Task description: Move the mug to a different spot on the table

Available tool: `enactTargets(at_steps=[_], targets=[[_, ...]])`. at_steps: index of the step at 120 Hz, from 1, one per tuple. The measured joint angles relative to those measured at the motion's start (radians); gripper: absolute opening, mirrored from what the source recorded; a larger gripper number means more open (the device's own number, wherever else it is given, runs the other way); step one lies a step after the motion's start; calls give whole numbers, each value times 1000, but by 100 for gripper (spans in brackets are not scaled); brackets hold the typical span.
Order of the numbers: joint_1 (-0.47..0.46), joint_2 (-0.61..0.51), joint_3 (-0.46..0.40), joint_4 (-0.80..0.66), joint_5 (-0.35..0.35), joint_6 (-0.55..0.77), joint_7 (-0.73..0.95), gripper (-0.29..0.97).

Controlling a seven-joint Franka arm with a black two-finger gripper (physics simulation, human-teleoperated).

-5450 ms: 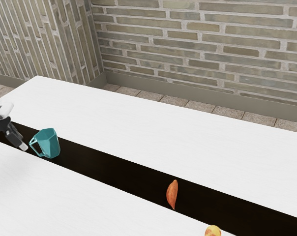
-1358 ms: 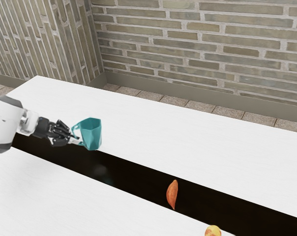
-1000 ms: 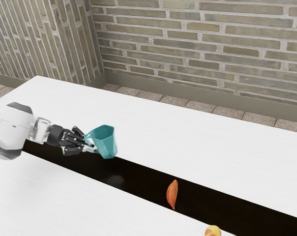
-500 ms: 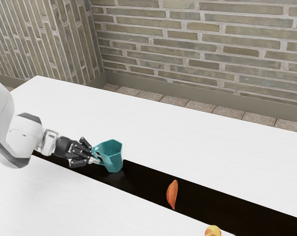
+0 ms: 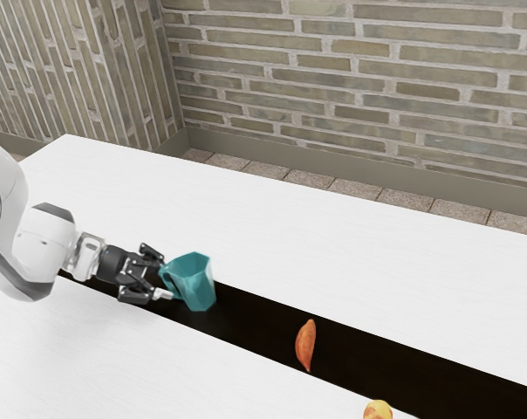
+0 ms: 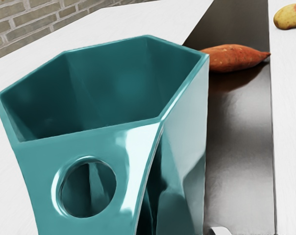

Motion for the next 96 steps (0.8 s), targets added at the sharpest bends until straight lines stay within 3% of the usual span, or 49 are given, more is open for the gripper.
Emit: enactTargets(at_steps=[36, 48, 81, 88, 96], targets=[[9, -11, 0, 15, 7, -2, 14, 41], [13, -63, 1, 1, 38, 1, 13, 43], [52, -318, 29, -91, 228, 65, -23, 48], [38, -399, 19, -68, 305, 96, -52, 50], [57, -437, -38, 45, 451, 135, -121, 54]])
